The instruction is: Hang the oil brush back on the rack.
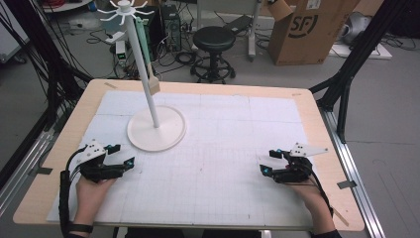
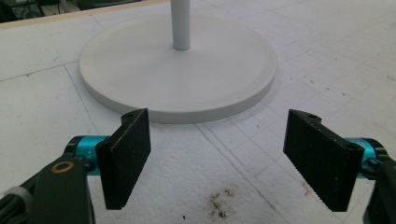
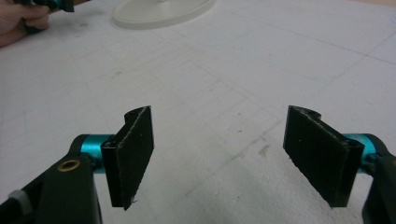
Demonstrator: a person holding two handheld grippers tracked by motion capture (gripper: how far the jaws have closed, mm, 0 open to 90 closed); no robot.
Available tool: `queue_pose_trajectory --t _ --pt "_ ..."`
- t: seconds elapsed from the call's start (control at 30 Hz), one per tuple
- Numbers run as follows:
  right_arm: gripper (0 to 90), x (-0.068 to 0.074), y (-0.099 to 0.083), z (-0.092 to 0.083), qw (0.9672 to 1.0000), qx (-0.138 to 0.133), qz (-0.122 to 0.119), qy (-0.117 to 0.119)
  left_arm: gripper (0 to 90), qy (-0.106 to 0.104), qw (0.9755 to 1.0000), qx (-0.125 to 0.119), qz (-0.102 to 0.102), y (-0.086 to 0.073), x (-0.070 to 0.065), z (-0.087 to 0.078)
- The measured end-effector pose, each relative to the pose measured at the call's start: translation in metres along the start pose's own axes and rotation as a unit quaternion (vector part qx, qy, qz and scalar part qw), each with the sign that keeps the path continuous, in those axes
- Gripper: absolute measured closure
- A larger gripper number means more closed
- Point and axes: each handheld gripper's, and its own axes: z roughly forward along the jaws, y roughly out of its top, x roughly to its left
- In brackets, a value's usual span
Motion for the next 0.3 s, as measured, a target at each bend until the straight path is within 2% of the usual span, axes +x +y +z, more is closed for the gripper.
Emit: queue_pose_trajectory --t 0.3 --pt "23.7 -0.0014 -0.0044 0.0043 0.9999 0.010 -0.004 -0.011 23.7 0.001 1.0000 0.000 -0.001 0.0000 0.0004 -0.0001"
